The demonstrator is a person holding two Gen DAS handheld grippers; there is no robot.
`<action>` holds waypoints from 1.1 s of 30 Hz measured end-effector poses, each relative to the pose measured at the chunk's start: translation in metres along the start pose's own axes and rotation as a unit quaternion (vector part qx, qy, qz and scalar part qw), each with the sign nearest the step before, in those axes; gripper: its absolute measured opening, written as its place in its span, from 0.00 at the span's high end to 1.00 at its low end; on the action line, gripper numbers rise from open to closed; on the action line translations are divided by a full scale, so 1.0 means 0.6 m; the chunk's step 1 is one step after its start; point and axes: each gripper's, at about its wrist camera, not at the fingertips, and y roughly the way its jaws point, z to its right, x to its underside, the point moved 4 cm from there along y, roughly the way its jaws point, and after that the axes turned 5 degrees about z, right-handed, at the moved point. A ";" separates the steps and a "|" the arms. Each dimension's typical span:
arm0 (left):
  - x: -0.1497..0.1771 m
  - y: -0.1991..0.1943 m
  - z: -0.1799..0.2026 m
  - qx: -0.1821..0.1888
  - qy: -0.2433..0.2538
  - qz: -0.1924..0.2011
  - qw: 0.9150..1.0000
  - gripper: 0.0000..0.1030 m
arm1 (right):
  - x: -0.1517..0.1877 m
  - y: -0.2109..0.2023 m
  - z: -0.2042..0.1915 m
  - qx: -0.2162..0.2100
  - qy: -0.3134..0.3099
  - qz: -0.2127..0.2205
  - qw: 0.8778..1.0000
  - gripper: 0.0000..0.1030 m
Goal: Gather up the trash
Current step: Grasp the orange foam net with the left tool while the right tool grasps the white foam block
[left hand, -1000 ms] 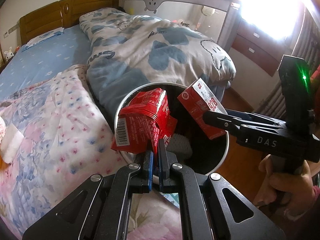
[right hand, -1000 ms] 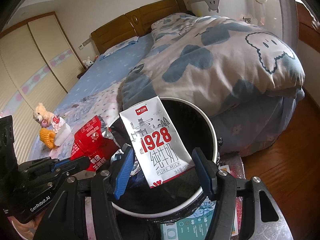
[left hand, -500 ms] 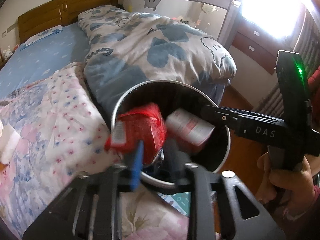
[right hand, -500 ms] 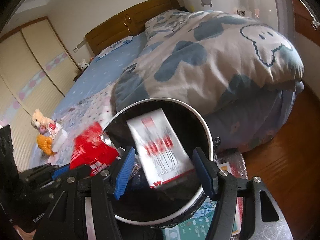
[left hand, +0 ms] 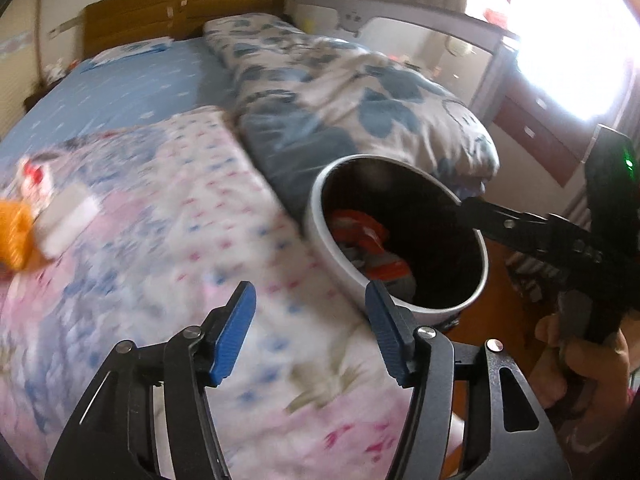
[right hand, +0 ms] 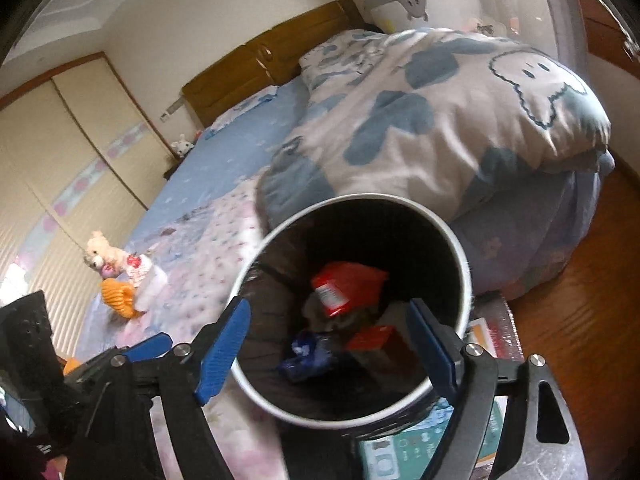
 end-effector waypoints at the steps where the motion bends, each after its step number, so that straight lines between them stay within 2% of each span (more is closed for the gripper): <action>1: 0.006 -0.009 -0.015 -0.006 -0.008 0.002 1.000 0.44 | 0.002 -0.001 -0.009 -0.003 -0.003 0.001 1.000 0.20; 9: 0.041 -0.063 -0.109 -0.046 -0.054 0.016 0.997 0.44 | 0.033 0.011 -0.099 -0.041 -0.027 -0.001 0.999 0.17; 19: 0.076 -0.123 -0.234 -0.106 -0.111 0.035 0.988 0.44 | 0.085 0.062 -0.206 -0.079 -0.055 -0.036 0.995 0.17; 33: 0.081 -0.136 -0.348 -0.151 -0.151 0.035 0.976 0.44 | 0.110 0.146 -0.315 -0.106 -0.083 -0.062 0.989 0.18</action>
